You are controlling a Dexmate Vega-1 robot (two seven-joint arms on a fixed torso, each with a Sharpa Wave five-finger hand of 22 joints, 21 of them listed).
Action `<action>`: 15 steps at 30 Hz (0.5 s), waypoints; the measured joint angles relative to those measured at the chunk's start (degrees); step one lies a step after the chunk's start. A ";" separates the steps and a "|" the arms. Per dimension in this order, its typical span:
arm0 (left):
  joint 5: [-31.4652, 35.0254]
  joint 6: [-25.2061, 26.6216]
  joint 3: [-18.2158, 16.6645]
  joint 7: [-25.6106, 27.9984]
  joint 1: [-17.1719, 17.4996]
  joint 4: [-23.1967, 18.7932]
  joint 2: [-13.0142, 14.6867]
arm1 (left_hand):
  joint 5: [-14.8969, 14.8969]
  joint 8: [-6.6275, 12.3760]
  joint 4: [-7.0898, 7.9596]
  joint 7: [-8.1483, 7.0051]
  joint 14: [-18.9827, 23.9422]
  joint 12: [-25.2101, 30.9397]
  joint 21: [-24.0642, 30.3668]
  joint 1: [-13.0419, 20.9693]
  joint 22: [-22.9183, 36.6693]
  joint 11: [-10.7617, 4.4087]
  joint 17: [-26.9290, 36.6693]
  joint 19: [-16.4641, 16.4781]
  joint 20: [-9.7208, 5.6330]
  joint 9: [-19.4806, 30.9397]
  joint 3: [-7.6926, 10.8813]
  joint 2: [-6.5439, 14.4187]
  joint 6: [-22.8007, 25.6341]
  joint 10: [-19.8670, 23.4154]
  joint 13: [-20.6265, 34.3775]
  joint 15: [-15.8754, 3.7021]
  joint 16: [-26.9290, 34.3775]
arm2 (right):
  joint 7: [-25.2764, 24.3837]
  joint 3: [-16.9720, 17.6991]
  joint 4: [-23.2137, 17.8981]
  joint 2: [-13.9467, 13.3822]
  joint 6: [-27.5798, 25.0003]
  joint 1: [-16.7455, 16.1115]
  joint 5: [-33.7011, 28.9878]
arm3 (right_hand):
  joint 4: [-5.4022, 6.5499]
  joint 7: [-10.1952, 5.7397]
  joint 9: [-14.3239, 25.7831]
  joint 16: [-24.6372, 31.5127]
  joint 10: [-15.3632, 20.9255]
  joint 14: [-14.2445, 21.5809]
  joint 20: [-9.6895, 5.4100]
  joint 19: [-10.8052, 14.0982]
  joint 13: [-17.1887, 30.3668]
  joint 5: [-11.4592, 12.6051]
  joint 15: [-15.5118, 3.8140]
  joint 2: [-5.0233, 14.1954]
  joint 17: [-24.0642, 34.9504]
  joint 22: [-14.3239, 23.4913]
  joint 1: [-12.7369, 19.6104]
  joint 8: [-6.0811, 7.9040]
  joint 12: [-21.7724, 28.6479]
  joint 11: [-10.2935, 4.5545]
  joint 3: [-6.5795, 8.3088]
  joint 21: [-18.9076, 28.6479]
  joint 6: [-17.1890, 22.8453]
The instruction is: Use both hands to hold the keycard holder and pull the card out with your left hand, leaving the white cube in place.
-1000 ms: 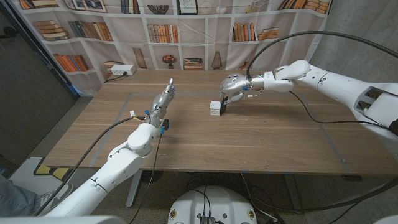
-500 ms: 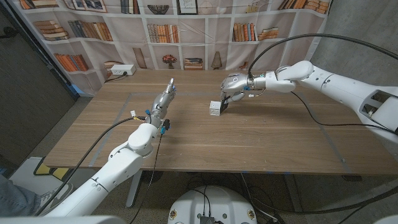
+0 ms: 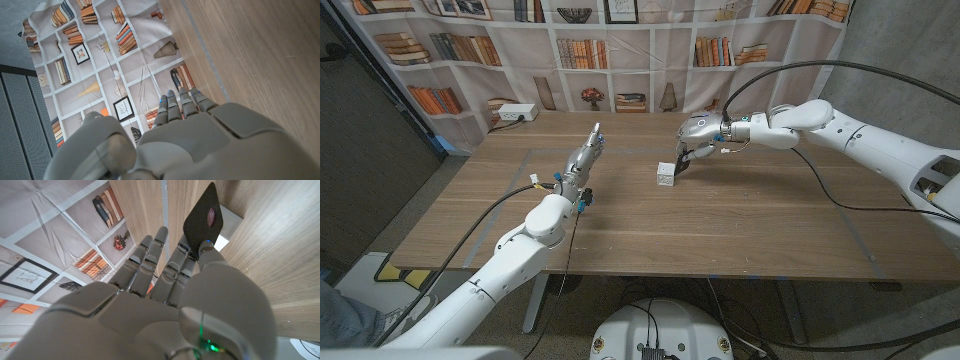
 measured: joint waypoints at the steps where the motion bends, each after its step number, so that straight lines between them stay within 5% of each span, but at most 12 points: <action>1: -0.08 -0.07 0.02 -0.25 -0.13 0.16 0.00 | 0.00 0.00 0.00 0.00 0.00 0.00 0.00 0.00 0.00 0.00 0.00 0.00 0.00 0.00 0.00 0.00 0.00 0.00 0.00 0.00 0.00 | 0.19 0.25 -0.28 -0.11 -0.16 -0.23 0.13 | 0.00 0.00 0.00 0.00 0.00 0.08 0.00 0.00 0.01 0.00 -0.07 0.00 0.00 0.00 0.00 0.00 0.00 0.00 0.00 0.00 0.00; 15: -2.03 -2.52 0.42 -6.81 -4.38 6.02 0.73 | 0.00 0.00 0.00 0.00 0.00 0.00 0.00 0.17 0.00 0.00 0.00 0.00 0.00 0.00 -0.49 0.17 0.00 0.00 0.00 0.00 0.00 | 5.46 8.59 -10.65 -3.63 -11.41 -9.41 3.71 | -0.23 -0.01 -0.01 -0.22 0.60 0.48 0.01 0.00 0.05 -0.02 -0.27 -0.38 0.01 0.00 0.38 -0.03 -0.21 0.01 0.24 0.00 -0.01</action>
